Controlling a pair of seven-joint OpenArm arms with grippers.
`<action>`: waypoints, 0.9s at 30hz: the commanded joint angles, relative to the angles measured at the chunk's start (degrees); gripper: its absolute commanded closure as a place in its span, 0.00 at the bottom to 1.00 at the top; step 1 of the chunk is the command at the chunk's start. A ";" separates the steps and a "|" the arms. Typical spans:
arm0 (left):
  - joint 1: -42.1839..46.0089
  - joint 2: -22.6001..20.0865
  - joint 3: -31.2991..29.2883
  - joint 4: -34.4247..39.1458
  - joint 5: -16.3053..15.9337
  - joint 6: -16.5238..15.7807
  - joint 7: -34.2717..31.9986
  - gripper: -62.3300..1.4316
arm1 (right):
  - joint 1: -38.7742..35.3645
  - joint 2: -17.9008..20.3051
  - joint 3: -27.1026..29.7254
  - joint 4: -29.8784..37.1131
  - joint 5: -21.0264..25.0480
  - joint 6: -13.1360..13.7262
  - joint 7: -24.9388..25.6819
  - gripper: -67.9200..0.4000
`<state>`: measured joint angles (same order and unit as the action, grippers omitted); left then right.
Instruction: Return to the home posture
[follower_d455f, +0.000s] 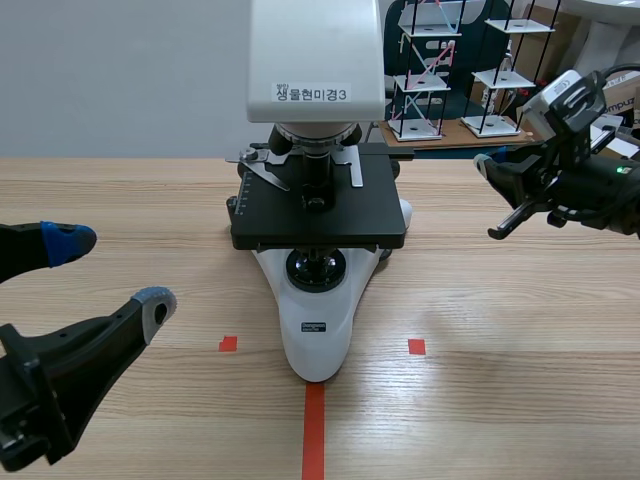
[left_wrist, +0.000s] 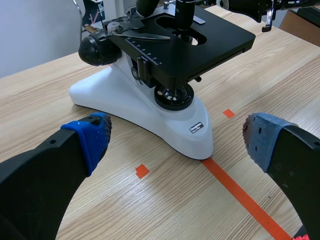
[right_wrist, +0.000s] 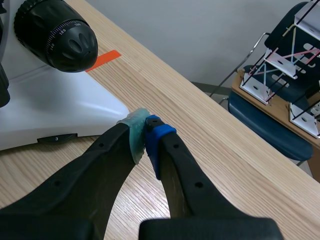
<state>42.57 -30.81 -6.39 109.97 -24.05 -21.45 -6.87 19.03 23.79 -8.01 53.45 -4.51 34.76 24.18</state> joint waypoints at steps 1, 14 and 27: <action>0.42 0.15 -0.48 0.35 -0.35 -0.09 -0.74 0.11 | 0.66 0.35 0.07 0.90 0.83 -0.26 1.05 0.99; 0.42 0.15 -0.48 0.35 -0.35 -0.09 -0.74 0.11 | 0.66 0.35 0.07 0.90 0.83 -0.26 1.05 0.99; 0.42 0.15 -0.48 0.35 -0.35 -0.09 -0.74 0.11 | 0.66 0.35 0.07 0.90 0.83 -0.90 1.07 0.99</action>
<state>42.57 -30.81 -6.39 109.97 -24.05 -21.45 -6.87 19.00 23.79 -8.01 53.45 -4.51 33.89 24.18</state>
